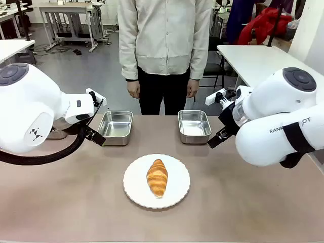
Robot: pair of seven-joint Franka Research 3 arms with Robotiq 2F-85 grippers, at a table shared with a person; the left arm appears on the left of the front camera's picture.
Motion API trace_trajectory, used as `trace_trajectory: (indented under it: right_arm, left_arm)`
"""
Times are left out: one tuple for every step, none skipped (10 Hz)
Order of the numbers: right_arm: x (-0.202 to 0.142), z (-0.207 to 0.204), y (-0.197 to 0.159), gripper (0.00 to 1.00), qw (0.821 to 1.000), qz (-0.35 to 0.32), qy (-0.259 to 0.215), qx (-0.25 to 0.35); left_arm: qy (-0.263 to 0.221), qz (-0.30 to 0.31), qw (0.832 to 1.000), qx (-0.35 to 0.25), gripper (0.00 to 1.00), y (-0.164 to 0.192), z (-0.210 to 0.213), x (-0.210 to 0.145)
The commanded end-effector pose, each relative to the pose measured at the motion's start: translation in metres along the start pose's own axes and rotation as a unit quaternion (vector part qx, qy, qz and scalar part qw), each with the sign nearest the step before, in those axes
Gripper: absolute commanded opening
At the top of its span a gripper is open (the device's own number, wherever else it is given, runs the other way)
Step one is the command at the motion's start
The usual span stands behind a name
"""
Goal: Place the bread in the container.
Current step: Place the Butter Roll into the Airtight Container indicated by the human.
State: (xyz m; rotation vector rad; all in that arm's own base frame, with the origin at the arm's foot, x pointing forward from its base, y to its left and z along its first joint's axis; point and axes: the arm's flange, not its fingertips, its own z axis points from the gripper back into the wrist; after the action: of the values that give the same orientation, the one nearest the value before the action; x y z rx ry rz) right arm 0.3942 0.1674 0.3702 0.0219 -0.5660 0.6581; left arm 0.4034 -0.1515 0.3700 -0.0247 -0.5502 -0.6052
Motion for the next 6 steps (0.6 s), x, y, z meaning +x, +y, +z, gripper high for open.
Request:
trace_trajectory:
  right_arm:
    - [0.0000,0.0000,0.0000,1.00,1.000,0.000,0.000,0.000]
    - [0.0000,0.0000,0.0000,1.00,1.000,0.000,0.000,0.000]
    - [0.0000,0.0000,0.0000,1.00,1.000,0.000,0.000,0.000]
    - [0.0000,0.0000,0.0000,1.00,1.000,0.000,0.000,0.000]
    - [0.0000,0.0000,0.0000,1.00,1.000,0.000,0.000,0.000]
    - [0.0000,0.0000,0.0000,1.00,1.000,0.000,0.000,0.000]
  left_arm:
    - [0.000,0.000,1.000,0.000,1.00,0.0000,0.0000,0.0000]
    - [0.000,0.000,1.000,0.000,1.00,0.0000,0.0000,0.0000]
    - [0.000,0.000,1.000,0.000,1.00,0.0000,0.0000,0.0000]
    - [0.000,0.000,1.000,0.000,1.00,0.0000,0.0000,0.0000]
    - [0.000,0.000,1.000,0.000,1.00,0.0000,0.0000,0.0000]
    - [0.000,0.000,1.000,0.000,1.00,0.0000,0.0000,0.0000]
